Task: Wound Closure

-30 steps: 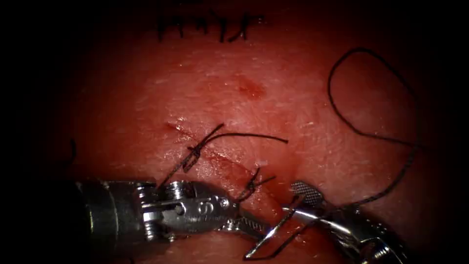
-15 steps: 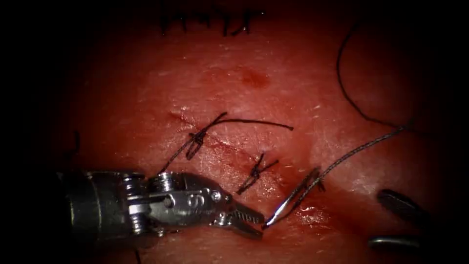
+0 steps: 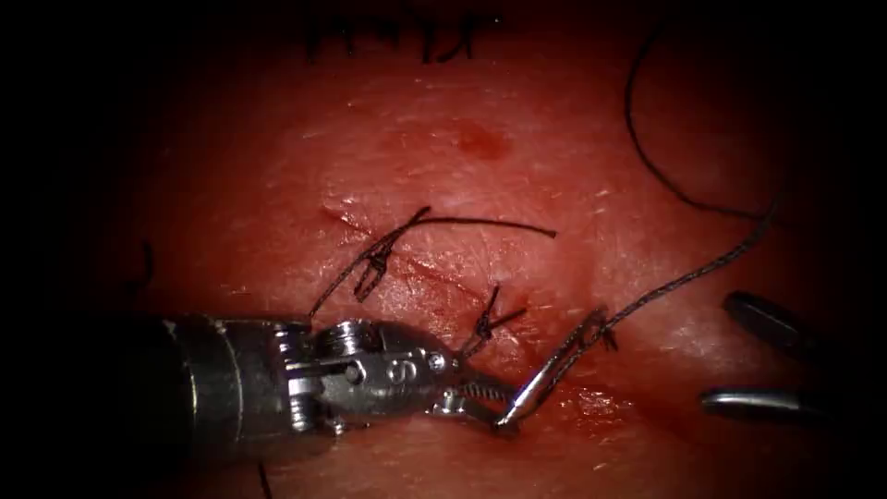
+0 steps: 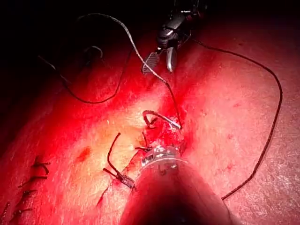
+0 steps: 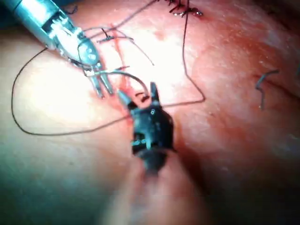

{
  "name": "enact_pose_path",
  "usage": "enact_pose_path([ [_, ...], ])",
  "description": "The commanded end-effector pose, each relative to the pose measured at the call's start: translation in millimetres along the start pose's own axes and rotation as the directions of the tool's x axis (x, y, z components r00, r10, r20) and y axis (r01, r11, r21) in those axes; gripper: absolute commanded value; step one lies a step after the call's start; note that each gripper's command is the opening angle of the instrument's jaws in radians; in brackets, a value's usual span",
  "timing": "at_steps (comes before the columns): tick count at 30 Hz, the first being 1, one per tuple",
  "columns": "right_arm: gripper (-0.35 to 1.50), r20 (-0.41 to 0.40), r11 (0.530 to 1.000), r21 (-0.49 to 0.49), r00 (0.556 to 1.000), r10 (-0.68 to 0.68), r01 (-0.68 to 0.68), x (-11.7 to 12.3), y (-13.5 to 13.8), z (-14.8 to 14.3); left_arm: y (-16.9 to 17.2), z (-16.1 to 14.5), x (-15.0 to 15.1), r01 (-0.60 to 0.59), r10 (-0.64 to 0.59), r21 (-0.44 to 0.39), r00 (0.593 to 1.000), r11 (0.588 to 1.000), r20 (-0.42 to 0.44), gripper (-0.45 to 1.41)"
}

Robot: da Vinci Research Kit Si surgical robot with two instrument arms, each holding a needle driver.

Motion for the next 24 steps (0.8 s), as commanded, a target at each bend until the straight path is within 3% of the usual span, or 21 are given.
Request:
enact_pose_path([
  [1, 1.38, 0.014, 0.999, 0.033, 1.000, -0.007, 0.006, -0.2, -0.4, 1.0, -0.6, 0.6, 0.5, 0.007, -0.007, 0.036, 1.000, 0.999, -0.007, -0.03],
  [6, 1.33, 0.090, 0.998, 0.061, 0.996, -0.029, 0.024, -0.1, -0.9, 1.8, -2.5, 2.4, 0.1, 0.009, -0.007, 0.065, 1.000, 0.998, -0.026, -0.03],
  [12, 1.26, 0.090, 0.998, 0.062, 0.996, -0.028, 0.023, 0.1, -1.3, 1.8, -8.1, 6.8, -1.4, 0.001, 0.003, 0.139, 1.000, 0.990, -0.029, -0.06],
  [16, 1.23, 0.092, 0.997, 0.067, 0.995, -0.035, 0.029, 0.0, -1.4, 1.5, -10.0, 7.6, -3.2, -0.016, 0.019, 0.153, 1.000, 0.988, -0.023, -0.06],
  [20, 1.21, 0.092, 0.997, 0.066, 0.995, -0.035, 0.029, 0.1, -1.3, 1.5, -11.4, 6.2, -4.2, -0.020, 0.025, 0.172, 0.999, 0.985, -0.024, -0.06],
  [24, 1.20, 0.093, 0.998, 0.065, 0.995, -0.033, 0.027, 0.2, -1.1, 1.7, -10.3, 1.9, -1.1, 0.042, -0.022, 0.176, 0.993, 0.983, -0.116, -0.09],
])
